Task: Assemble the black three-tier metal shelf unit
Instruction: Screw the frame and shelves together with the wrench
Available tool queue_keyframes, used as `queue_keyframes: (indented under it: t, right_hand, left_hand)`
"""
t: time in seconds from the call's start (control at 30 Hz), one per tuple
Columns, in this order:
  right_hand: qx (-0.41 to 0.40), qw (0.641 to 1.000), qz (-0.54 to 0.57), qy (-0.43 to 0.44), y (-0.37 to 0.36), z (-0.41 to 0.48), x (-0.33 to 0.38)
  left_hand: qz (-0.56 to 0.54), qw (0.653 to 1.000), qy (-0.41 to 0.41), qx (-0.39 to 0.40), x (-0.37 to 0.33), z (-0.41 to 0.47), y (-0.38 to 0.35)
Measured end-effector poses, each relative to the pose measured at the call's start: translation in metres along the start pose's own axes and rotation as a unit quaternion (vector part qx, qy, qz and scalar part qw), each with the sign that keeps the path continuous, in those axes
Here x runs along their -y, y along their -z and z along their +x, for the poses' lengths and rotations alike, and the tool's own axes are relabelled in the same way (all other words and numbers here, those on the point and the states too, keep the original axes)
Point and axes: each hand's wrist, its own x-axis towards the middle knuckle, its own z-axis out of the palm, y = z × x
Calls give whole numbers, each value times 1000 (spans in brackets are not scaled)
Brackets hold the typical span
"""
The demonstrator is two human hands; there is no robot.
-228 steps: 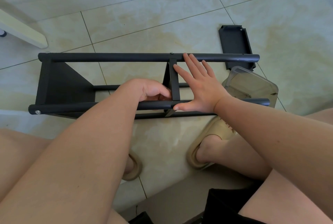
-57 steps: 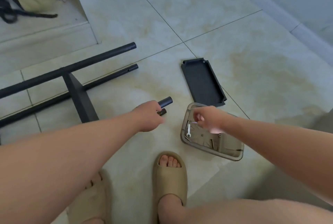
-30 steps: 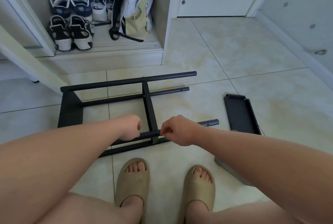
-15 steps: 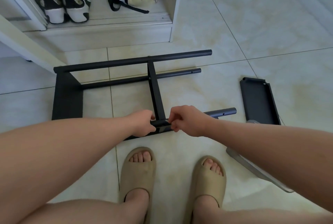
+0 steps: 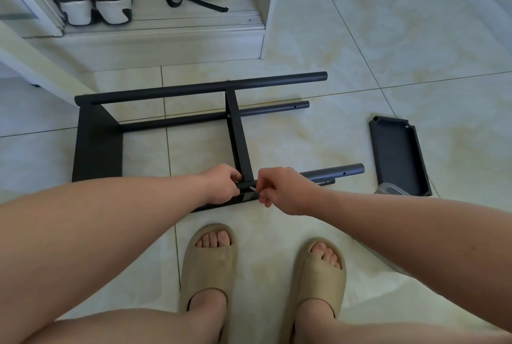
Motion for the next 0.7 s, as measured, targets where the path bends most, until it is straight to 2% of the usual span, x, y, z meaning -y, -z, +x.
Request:
queue_keyframes:
  t: [0.33, 0.63, 0.7]
  right_hand:
    - [-31, 999, -22, 1, -15, 1, 4]
    - [-53, 998, -18, -13, -26, 7, 6]
    - [-66, 997, 14, -34, -30, 8, 5]
  left_hand:
    - [-7, 1000, 6, 6, 0, 3, 0]
    - [-35, 998, 8, 61, 4, 8, 6]
    - [-40, 996, 7, 81, 2, 8, 9]
